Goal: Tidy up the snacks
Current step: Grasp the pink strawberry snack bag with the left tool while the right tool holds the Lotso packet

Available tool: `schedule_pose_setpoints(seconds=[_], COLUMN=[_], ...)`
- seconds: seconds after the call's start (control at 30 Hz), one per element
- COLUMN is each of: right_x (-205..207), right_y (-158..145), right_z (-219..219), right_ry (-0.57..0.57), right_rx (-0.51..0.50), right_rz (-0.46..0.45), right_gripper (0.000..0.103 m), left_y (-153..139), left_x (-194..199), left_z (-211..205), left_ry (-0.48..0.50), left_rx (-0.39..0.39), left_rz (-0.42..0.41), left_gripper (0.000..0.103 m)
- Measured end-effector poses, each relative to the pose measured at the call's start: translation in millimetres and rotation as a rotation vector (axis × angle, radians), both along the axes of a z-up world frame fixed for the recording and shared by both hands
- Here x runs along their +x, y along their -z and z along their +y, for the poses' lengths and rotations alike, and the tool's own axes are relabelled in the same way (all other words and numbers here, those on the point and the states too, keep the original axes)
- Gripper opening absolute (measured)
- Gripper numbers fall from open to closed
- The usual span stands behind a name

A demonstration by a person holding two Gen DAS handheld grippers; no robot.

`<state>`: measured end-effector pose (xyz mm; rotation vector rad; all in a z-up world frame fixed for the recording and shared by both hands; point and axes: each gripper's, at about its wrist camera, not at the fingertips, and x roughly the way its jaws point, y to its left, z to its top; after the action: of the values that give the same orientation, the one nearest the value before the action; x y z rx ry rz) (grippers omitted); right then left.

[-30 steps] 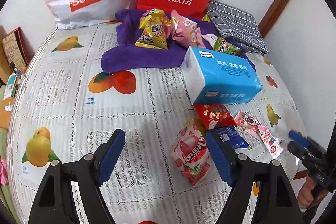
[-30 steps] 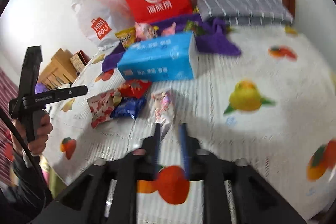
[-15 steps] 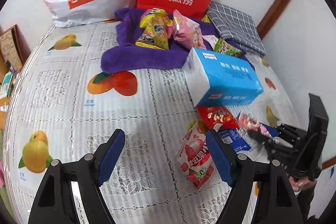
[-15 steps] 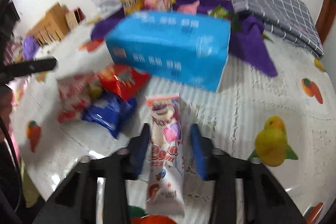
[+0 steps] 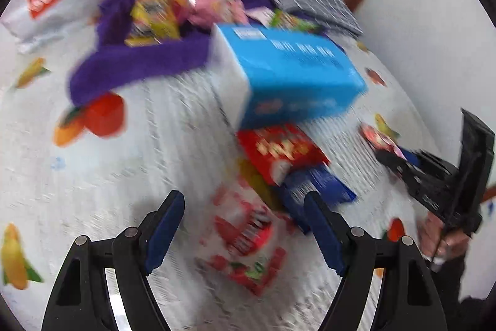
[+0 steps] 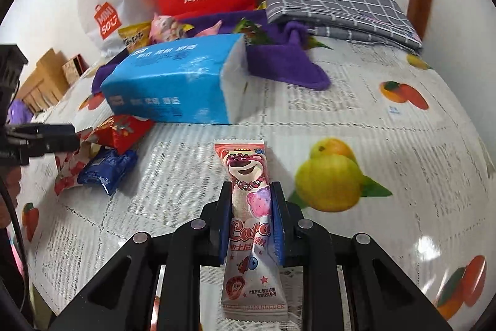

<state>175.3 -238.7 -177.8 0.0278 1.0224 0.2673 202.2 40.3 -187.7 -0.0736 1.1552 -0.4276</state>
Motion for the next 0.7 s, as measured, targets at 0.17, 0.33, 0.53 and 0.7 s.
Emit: schedule_pose_setpoints(seconds=[0.17, 0.33, 0.53, 0.7], right_x=[-3, -3, -3, 0], right_y=[0, 0, 1, 1], right_z=[6, 7, 11, 6], right_ry=[0.004, 0.009, 0.008, 0.012], right_rx=[-0.040, -0.055, -0.086, -0.047], right_rz=[-0.027, -0.031, -0.045, -0.035], right_gripper=[0.023, 0.023, 0.023, 0.024], left_y=[2, 4, 8, 9], left_x=[-20, -34, -46, -43], left_z=[-5, -14, -20, -4], left_ry=[0.026, 0.057, 0.076, 0.016], left_rx=[0.040, 0.123, 0.207, 0.179], left_rz=[-0.043, -0.097, -0.185, -0.225], left_gripper=[0.079, 0.082, 0.084, 0.077])
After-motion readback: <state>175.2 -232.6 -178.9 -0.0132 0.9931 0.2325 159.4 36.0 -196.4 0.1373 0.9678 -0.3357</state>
